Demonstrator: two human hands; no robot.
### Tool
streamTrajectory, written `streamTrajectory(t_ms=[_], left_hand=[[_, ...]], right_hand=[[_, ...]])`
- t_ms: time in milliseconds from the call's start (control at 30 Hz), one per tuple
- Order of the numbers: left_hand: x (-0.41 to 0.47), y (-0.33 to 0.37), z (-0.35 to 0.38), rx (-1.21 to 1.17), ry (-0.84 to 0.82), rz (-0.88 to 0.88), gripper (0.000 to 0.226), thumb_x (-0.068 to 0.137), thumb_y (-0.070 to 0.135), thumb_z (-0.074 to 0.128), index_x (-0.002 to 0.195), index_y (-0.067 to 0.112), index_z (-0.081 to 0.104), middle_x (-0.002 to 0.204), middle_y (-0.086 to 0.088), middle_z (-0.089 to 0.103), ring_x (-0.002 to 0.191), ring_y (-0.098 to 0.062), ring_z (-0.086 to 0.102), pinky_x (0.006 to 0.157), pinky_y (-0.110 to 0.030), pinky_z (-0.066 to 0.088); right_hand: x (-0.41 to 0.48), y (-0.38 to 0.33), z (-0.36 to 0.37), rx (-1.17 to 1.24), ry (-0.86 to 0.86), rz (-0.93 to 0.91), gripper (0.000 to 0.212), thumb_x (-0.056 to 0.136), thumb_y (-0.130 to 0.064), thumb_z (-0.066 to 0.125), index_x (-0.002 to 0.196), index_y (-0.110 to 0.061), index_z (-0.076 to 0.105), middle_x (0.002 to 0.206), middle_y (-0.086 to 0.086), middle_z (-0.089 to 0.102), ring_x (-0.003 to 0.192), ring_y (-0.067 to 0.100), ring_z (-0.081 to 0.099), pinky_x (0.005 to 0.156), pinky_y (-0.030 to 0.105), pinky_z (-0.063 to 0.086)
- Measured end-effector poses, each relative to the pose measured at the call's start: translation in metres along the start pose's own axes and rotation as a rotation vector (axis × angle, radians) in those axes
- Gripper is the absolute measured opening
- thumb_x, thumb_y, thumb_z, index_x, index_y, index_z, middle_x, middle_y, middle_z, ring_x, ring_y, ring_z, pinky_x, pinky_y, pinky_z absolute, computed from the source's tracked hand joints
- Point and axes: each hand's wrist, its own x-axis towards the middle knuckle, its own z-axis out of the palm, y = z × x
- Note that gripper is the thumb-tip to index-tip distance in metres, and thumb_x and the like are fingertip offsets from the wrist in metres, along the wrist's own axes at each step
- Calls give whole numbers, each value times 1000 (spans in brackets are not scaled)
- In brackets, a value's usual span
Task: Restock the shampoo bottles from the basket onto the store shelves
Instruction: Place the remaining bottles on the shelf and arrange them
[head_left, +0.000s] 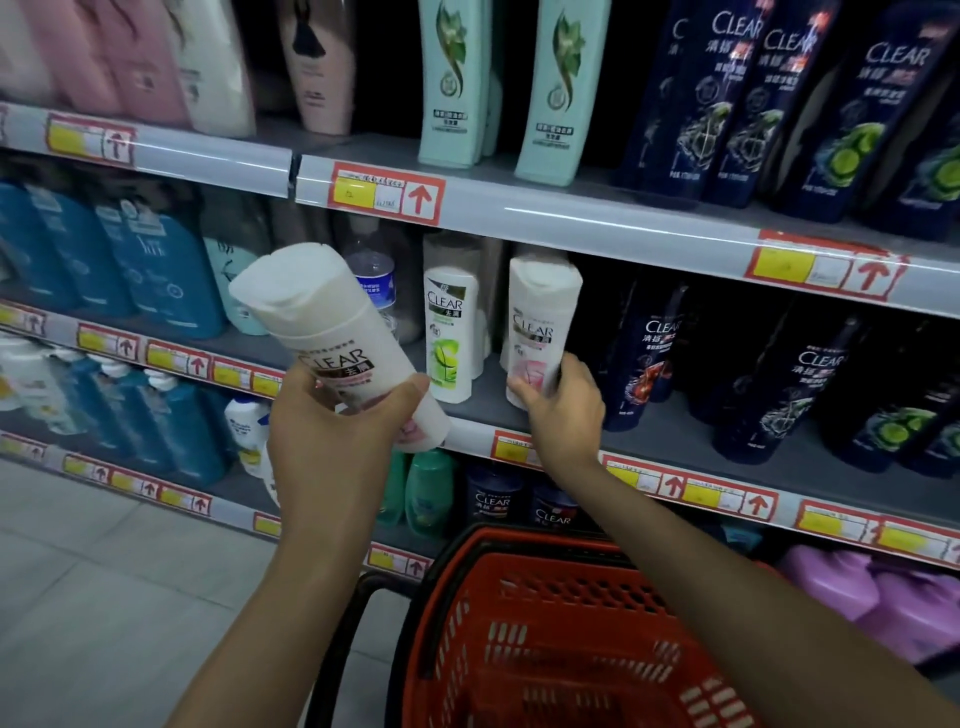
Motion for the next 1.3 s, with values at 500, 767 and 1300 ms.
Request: streamTrajectory(t_ms=[500, 767, 1300], left_hand=[[-29, 11, 20, 16, -40, 6, 51, 69, 29, 93, 111, 20, 65, 109, -10, 74, 102, -52, 67, 79, -66, 56], [-30, 7, 32, 40, -64, 31, 58, 68, 27, 94, 116, 14, 67, 112, -4, 74, 101, -33, 72, 83, -56, 59], [-23, 0, 34, 87, -90, 45, 56, 66, 22, 95, 115, 16, 68, 114, 0, 73, 100, -11, 68, 91, -45, 59]], right_hand=[[-38, 78, -142, -61, 149, 73, 40, 85, -27, 82, 112, -15, 55, 104, 0, 70, 96, 22, 66, 74, 32, 49], [-8, 77, -140, -170, 127, 183, 43, 82, -29, 84, 112, -13, 58, 107, 9, 73, 95, 33, 68, 79, 43, 56], [-40, 68, -142, -83, 224, 274, 70, 80, -19, 86, 140, -11, 51, 130, 9, 60, 117, 26, 60, 90, 35, 49]])
